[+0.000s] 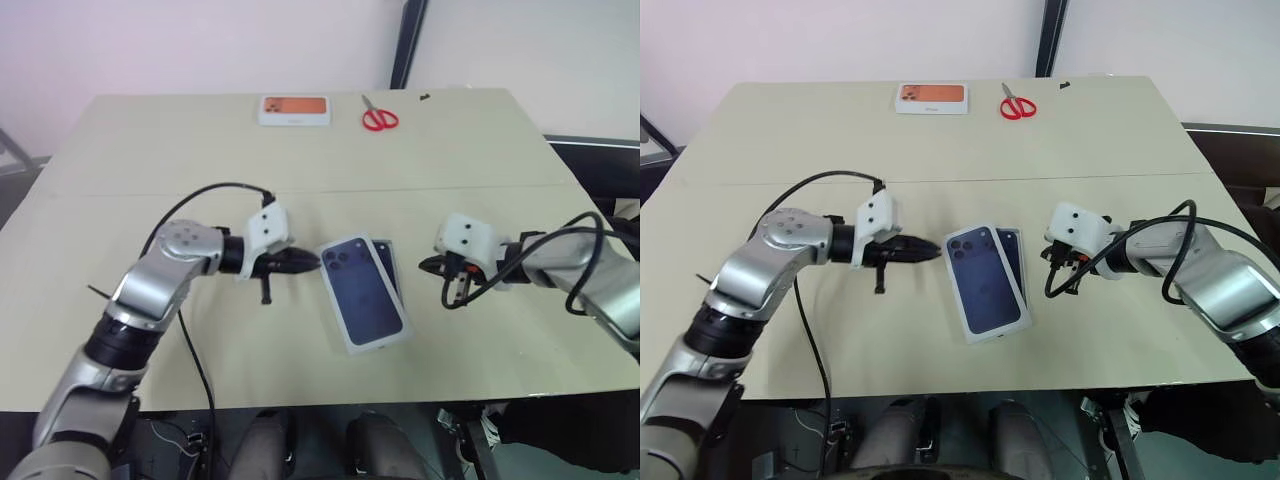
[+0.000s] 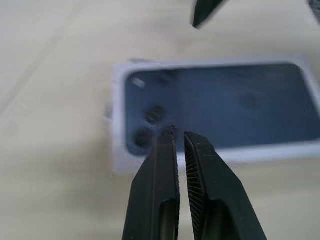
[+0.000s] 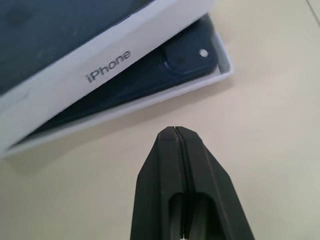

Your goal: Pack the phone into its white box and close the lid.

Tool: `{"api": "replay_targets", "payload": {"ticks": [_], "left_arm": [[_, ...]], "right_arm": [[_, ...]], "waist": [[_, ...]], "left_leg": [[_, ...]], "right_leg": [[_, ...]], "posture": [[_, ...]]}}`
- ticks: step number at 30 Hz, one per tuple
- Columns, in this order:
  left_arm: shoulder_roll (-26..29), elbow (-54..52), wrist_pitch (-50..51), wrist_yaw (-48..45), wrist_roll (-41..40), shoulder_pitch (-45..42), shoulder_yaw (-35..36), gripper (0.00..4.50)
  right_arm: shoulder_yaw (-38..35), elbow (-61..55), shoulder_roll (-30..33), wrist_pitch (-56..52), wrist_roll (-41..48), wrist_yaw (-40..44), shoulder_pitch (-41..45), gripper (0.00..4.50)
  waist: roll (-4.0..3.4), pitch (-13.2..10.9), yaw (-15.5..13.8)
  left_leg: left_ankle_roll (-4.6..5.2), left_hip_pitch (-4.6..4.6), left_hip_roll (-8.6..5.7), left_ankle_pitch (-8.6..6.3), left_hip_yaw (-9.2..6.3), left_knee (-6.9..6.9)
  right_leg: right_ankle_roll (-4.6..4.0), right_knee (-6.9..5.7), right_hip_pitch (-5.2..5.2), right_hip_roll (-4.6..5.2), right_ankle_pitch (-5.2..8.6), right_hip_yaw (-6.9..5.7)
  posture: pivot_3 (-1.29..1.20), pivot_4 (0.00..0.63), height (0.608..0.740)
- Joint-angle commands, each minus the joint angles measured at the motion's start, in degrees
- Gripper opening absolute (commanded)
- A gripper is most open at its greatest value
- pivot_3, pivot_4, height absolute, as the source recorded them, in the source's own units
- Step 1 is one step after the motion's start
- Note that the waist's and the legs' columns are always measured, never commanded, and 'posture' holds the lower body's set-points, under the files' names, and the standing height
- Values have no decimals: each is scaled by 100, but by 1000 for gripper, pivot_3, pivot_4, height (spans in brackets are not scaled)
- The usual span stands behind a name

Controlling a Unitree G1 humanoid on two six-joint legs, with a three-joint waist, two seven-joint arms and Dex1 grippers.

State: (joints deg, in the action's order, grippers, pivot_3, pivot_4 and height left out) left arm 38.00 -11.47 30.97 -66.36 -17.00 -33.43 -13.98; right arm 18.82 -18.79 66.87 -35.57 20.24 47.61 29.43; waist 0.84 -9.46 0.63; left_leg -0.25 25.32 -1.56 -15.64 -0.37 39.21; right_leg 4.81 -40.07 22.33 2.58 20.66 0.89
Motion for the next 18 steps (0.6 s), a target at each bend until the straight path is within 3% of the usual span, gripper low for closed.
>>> {"api": "replay_targets", "payload": {"ticks": [1, 5, 18], "left_arm": [[188, -190, -82, -218, 180, -109, -291, 364], [378, 54, -353, -224, 996, -265, -946, 364], [-639, 791, -441, 481, 1687, -607, -1228, 364]], "right_arm": [[27, -40, -46, 437, -650, 271, 70, 29], [-43, -51, -247, 461, -901, 472, 64, 29], [-65, -435, -588, 319, -1506, 672, -70, 29]], "waist": [[0, 0, -19], [0, 0, -3], [0, 0, -18]], "left_leg": [[0, 0, 0, 0, 0, 0], [1, 0, -2, 0, 0, 1], [1, 1, -2, 0, 0, 2]], "right_leg": [[0, 1, -1, 0, 0, 0], [0, 2, -2, 1, 0, 0], [0, -1, -1, 0, 0, 0]], "posture": [[0, 150, 740], [0, 150, 740], [0, 150, 740]]}}
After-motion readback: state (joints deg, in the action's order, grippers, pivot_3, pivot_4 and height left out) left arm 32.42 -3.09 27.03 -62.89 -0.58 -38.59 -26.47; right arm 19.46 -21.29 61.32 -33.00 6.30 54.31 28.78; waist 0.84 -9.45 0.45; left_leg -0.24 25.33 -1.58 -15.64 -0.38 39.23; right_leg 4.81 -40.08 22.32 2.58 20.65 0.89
